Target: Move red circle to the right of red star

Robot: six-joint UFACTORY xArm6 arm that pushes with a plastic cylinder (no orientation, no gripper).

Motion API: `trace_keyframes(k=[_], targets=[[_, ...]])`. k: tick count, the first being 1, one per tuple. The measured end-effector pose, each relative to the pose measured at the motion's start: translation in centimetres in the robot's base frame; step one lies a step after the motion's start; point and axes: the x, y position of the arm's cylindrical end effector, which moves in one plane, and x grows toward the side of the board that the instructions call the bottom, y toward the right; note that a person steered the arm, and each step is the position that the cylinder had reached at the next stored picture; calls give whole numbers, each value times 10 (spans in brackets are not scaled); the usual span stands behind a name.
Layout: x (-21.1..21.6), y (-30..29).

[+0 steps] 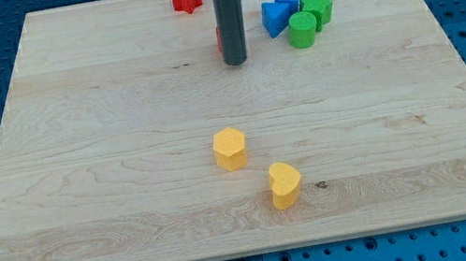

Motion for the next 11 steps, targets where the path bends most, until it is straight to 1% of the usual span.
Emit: trace_keyframes(k=[2, 4, 7, 8, 10, 11], targets=[[-12, -13], [-56, -23], [-99, -24], [-101, -24], [-86, -20], [-86, -19]])
